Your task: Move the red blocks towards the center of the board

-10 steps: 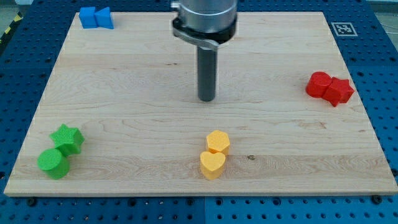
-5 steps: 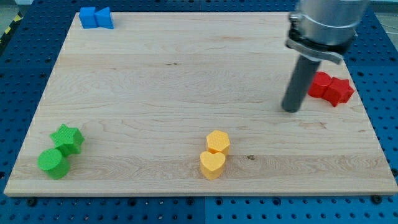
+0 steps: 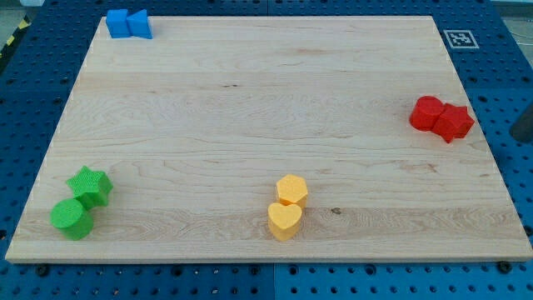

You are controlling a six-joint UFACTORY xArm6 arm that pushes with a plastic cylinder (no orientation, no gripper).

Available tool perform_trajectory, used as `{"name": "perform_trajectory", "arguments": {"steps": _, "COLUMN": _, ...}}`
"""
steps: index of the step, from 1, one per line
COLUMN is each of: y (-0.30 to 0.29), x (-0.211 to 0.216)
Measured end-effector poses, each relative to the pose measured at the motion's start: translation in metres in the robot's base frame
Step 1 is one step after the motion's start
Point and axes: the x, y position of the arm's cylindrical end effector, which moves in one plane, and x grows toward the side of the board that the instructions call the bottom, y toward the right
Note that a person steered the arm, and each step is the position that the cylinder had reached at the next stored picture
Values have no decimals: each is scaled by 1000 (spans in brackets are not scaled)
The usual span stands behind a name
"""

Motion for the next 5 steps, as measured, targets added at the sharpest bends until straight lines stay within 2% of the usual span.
{"name": "perform_trajectory", "arguments": {"steps": 1, "y": -9, "x": -9}}
{"name": "perform_trajectory", "arguments": {"steps": 4, "y": -46, "x": 21}}
{"name": "perform_trajectory", "arguments": {"steps": 5, "y": -49, "x": 9}}
